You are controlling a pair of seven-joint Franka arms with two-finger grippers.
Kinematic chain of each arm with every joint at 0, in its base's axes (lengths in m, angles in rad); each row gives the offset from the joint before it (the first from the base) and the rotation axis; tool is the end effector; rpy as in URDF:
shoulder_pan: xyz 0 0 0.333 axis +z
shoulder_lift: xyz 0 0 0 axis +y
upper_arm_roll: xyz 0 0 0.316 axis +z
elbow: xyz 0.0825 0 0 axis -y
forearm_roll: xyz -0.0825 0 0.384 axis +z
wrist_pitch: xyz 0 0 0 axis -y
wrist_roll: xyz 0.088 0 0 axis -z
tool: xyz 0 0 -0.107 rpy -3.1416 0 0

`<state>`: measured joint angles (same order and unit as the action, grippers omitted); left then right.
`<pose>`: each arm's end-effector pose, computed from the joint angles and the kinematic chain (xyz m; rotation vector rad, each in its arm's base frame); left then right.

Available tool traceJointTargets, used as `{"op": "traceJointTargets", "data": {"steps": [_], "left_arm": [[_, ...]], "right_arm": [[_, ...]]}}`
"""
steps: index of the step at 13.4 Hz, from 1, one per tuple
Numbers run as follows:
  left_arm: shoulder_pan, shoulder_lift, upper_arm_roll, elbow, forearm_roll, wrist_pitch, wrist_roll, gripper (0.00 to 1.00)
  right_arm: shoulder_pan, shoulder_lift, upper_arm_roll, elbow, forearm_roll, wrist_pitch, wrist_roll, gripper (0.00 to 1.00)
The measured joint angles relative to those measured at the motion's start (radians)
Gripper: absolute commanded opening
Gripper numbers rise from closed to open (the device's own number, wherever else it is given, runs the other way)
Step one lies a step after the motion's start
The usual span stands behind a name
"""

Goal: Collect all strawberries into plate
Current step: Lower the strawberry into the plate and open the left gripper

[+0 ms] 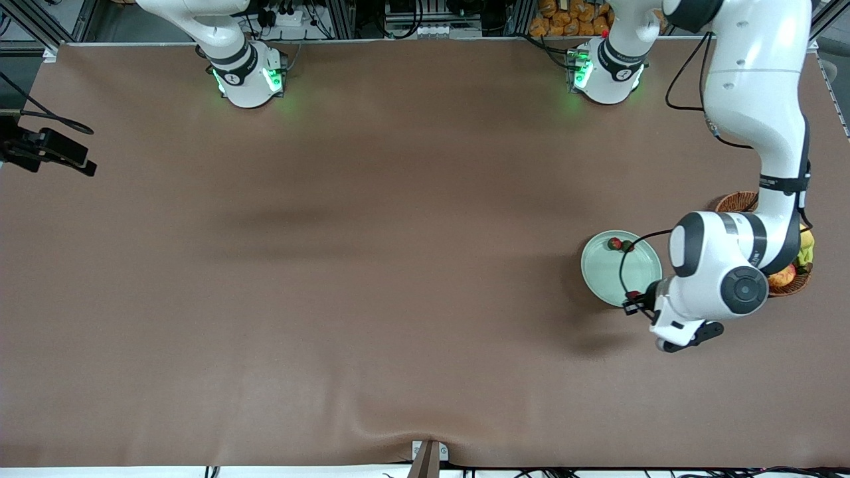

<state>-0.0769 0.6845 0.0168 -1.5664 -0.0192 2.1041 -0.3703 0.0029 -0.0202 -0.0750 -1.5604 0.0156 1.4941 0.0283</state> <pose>0.6842 -0.0436 0.2296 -3.0678 -0.4922 0.2246 0.5391 -0.0376 0.6339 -3.1188 0.1553 0.0715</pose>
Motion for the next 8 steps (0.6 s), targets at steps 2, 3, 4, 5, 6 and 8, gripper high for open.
{"op": "traceJointTargets", "data": {"steps": [2,3,4,5,6,8], "left_arm": [[0.012,-0.003,-0.002,-0.055,0.0,0.034,0.016,0.0],[0.008,-0.012,-0.007,-0.077,0.0,0.036,0.016,0.0],[0.003,-0.029,-0.012,-0.104,0.0,0.036,0.016,0.04],[-0.003,-0.055,-0.014,-0.137,0.0,0.036,0.016,0.16],[-0.006,-0.084,-0.015,-0.173,0.0,0.036,0.016,0.71],[-0.007,-0.132,-0.015,-0.227,0.0,0.036,0.016,1.0]], "right_arm": [[0.0,0.002,-0.001,0.004,-0.005,0.008,0.0,1.0],[-0.001,0.002,-0.001,0.005,-0.005,0.017,0.0,1.0],[-0.003,0.002,-0.002,0.005,-0.005,0.025,0.0,1.0],[-0.005,0.002,-0.002,0.005,-0.005,0.029,-0.001,1.0],[-0.006,0.003,-0.002,0.005,-0.005,0.03,-0.001,1.0],[-0.007,0.003,-0.002,0.005,-0.005,0.03,-0.001,1.0]]}}
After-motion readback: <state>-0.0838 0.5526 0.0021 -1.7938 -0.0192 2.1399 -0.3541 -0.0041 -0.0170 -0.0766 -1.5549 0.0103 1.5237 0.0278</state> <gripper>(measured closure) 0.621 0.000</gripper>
